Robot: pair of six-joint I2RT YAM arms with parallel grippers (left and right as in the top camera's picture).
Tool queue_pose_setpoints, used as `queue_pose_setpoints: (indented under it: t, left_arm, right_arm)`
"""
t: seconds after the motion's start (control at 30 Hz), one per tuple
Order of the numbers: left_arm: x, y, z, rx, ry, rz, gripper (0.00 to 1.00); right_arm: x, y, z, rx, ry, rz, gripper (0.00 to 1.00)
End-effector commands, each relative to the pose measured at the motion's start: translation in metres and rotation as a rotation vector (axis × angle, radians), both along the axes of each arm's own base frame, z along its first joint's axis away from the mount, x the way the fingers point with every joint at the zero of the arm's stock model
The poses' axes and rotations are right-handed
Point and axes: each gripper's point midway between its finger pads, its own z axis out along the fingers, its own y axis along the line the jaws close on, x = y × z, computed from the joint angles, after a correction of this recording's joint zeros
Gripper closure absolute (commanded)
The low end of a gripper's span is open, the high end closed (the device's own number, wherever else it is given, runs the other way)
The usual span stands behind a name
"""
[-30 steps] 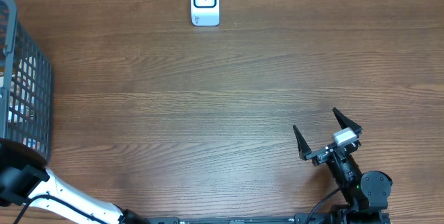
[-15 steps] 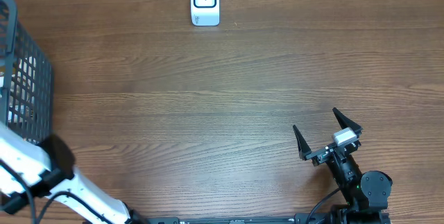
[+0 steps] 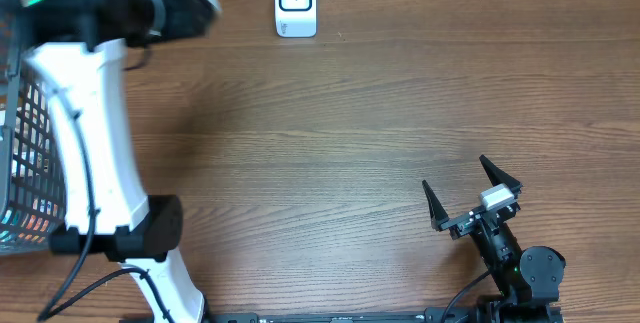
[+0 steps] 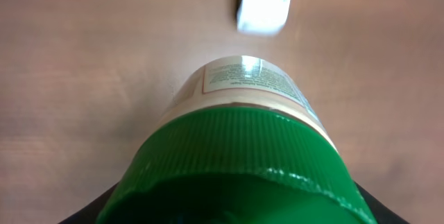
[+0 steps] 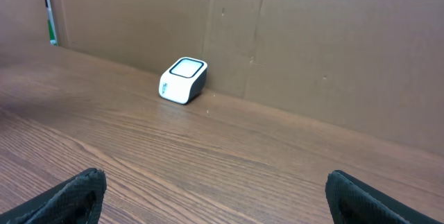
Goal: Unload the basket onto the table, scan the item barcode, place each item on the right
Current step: 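Lift the jar out and set it on the table near the scanner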
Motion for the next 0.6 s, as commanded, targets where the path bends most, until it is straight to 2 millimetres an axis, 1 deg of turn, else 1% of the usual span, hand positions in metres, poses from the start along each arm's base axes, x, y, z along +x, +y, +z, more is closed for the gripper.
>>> queue_pose_setpoints:
  t: [0.0, 0.03, 0.13, 0.17, 0.2, 0.33, 0.37, 0.4, 0.47, 0.57]
  left_arm:
    - [-0.006, -0.025, -0.062, 0.061, 0.186, -0.086, 0.58]
    - [-0.007, -0.035, -0.09, 0.072, 0.249, -0.118, 0.57]
    - [-0.011, -0.047, -0.14, 0.083, 0.344, -0.15, 0.52]
    - [-0.013, -0.049, -0.151, 0.083, 0.365, -0.155, 0.51]
    - [-0.017, -0.052, -0.167, 0.081, 0.394, -0.162, 0.5]
    - [-0.028, -0.05, -0.223, 0.086, 0.473, -0.149, 0.49]
    - [-0.03, -0.05, -0.229, 0.086, 0.48, -0.149, 0.49]
    - [-0.032, -0.049, -0.241, 0.087, 0.488, -0.148, 0.49]
    - [-0.034, -0.048, -0.258, 0.087, 0.493, -0.144, 0.49]
    - [-0.036, -0.048, -0.272, 0.086, 0.491, -0.144, 0.48]
  right_arm:
    - [0.0, 0.001, -0.003, 0.004, 0.002, 0.003, 0.0]
    - [0.0, 0.001, -0.003, 0.004, 0.002, 0.003, 0.0]
    - [0.0, 0.001, -0.003, 0.004, 0.002, 0.003, 0.0]
    - [0.0, 0.001, -0.003, 0.004, 0.002, 0.003, 0.0]
    - [0.0, 0.001, -0.003, 0.004, 0.002, 0.003, 0.0]
    - [0.0, 0.001, -0.003, 0.004, 0.002, 0.003, 0.0]
    - [0.0, 0.001, -0.003, 0.004, 0.002, 0.003, 0.0]
    - [0.0, 0.001, -0.003, 0.004, 0.002, 0.003, 0.0]
    - [0.0, 0.001, -0.003, 0.004, 0.002, 0.003, 0.0]
    - [0.0, 0.001, -0.003, 0.004, 0.002, 0.003, 0.0]
